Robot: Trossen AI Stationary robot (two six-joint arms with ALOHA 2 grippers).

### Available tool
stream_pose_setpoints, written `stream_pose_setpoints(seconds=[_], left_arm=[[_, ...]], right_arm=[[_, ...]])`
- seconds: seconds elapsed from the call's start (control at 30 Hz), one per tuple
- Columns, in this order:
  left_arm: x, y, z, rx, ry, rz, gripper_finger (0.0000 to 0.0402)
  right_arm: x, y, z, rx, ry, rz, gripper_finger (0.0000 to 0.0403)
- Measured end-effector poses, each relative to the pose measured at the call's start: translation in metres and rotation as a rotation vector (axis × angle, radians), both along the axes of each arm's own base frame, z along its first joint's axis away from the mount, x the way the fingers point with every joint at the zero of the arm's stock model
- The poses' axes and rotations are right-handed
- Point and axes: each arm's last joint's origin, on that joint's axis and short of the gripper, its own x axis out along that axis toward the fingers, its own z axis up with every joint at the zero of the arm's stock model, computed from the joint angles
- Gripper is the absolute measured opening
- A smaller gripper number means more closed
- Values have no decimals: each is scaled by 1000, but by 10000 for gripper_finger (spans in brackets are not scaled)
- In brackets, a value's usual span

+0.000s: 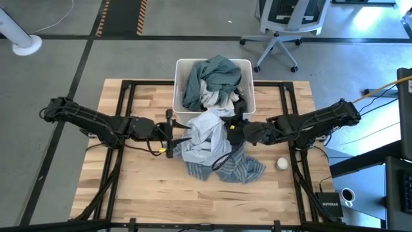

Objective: Sort clothes
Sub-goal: Put the white pattern shirt into the white bin

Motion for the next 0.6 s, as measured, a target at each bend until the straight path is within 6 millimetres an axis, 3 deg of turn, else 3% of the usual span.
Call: stream_pose_setpoints(seconds=[0.3,0.43,0.6], left_arm=[[-17,4,12,-31,-23,5,171],[-25,6,17,-56,-42,9,171],[-30,7,19,-61,-35,10,171]], right_arm=[[-4,-11,38,-34,-255,5,22],[-6,-28,59,-74,-373,-18,23],[-9,-55,102,-99,-516,-31,22]])
